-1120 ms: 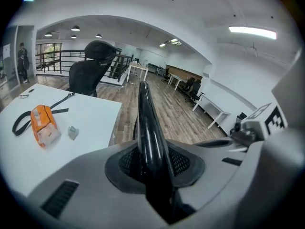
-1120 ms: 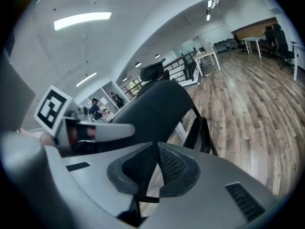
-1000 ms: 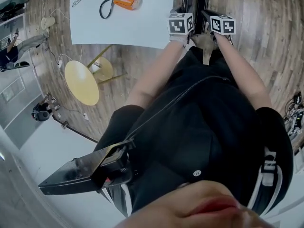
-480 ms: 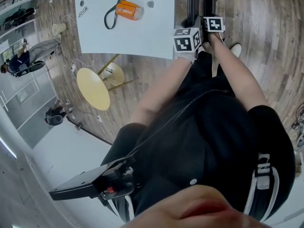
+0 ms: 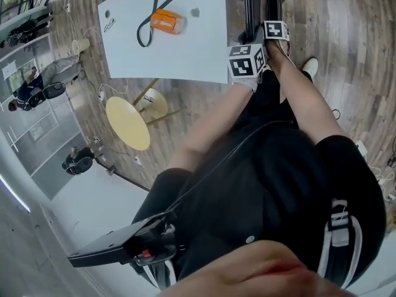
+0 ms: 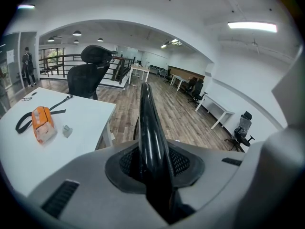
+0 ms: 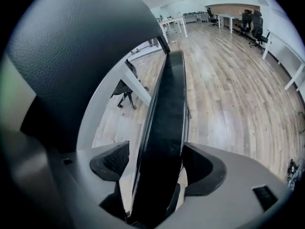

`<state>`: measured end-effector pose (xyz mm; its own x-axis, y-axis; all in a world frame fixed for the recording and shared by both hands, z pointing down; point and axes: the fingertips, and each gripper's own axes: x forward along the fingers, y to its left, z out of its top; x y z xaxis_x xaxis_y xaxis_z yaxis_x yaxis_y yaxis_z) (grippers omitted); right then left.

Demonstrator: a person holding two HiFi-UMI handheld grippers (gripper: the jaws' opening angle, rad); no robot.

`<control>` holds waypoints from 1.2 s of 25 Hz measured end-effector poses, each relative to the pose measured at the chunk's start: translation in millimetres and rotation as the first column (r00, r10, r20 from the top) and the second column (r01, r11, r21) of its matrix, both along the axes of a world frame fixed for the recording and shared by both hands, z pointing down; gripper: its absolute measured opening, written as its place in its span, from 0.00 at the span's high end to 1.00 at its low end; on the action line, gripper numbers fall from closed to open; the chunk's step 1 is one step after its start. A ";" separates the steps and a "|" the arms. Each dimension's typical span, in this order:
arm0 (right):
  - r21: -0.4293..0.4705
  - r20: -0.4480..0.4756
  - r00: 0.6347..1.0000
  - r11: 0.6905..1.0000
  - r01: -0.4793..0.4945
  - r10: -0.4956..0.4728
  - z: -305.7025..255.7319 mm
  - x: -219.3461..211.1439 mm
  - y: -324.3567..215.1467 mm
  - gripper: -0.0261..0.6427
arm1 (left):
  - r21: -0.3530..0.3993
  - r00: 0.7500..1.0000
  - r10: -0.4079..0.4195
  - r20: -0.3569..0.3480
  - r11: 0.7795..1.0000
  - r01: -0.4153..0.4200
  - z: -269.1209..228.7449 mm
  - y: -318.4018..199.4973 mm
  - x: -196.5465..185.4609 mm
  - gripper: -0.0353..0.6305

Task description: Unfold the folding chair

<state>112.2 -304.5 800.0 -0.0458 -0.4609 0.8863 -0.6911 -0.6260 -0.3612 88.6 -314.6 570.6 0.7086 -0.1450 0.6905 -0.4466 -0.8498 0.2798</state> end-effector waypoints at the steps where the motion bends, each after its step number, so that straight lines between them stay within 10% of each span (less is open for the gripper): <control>1: -0.051 -0.009 1.000 0.999 0.006 -0.007 4.7 0.5 9.7 0.47 | -0.002 1.000 0.003 -0.005 1.000 -0.003 -0.6 0.7 -0.4 0.82; 5: -0.001 0.094 0.995 1.000 -0.017 0.017 14.7 -22.7 7.2 0.72 | 0.013 0.999 0.031 -0.011 0.999 -0.030 -1.6 -1.0 -6.6 0.82; 30: 0.233 0.355 0.935 0.968 -0.088 -0.001 48.4 71.4 138.7 0.74 | -0.047 0.995 0.032 -0.092 0.998 -0.037 24.4 -17.4 -11.8 0.83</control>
<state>183.6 -165.8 848.3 -0.3071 -0.6672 0.6786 -0.4666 -0.5159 -0.7184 76.7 -331.9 595.1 0.7731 -0.0873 0.6282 -0.3881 -0.8486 0.3596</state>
